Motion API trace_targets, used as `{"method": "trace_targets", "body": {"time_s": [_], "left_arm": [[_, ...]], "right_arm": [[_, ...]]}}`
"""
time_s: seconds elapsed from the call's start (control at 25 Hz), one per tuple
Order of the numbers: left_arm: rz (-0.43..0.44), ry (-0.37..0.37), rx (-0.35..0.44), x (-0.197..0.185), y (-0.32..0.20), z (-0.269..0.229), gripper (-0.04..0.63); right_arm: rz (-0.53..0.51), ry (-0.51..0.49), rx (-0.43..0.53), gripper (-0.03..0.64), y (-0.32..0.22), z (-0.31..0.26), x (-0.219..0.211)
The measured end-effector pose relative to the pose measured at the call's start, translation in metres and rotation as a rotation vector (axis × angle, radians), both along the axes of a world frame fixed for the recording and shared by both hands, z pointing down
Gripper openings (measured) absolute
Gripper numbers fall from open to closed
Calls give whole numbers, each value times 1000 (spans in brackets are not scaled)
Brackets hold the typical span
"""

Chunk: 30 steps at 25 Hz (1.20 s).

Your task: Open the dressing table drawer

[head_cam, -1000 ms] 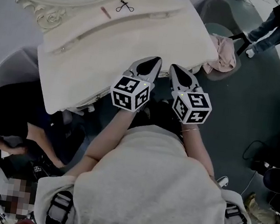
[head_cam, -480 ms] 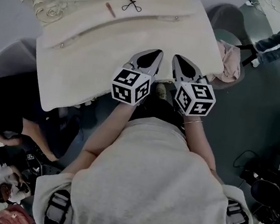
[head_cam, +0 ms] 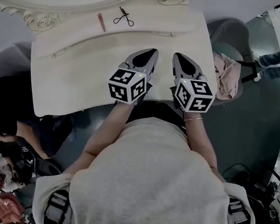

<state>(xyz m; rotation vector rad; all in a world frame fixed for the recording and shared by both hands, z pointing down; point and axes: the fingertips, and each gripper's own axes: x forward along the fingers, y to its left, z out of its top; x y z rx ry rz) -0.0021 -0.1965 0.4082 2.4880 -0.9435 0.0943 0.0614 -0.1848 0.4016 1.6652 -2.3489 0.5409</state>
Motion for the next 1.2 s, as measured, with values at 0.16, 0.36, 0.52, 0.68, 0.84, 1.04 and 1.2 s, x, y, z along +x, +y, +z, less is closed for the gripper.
{"method": "trace_targets", "body": {"time_s": [0.16,0.36,0.52,0.68,0.84,1.04,1.2], "left_arm": [[-46,-14,-39,9,-19,14,5],[-97,-38,-89,14,-32,34,5],[-131,-49,-128,13,-41,49,5],[-165,-72,-158,11,-51,63,5],[-173,-97,-183,15,-57,71,5],[-171,-110,-204,18,-59,80,5],[-172,-115,-213,19,-62,86,5]], "right_arm": [[-53,-8,-38,9,-23,14,10],[-95,-7,-85,9,-49,36,22],[-135,11,-118,9,-65,54,26],[-155,15,-155,11,-78,69,30],[-159,20,-185,12,-91,84,34],[-170,-15,-234,126,-104,101,29],[-153,-22,-239,126,-113,108,29]]}}
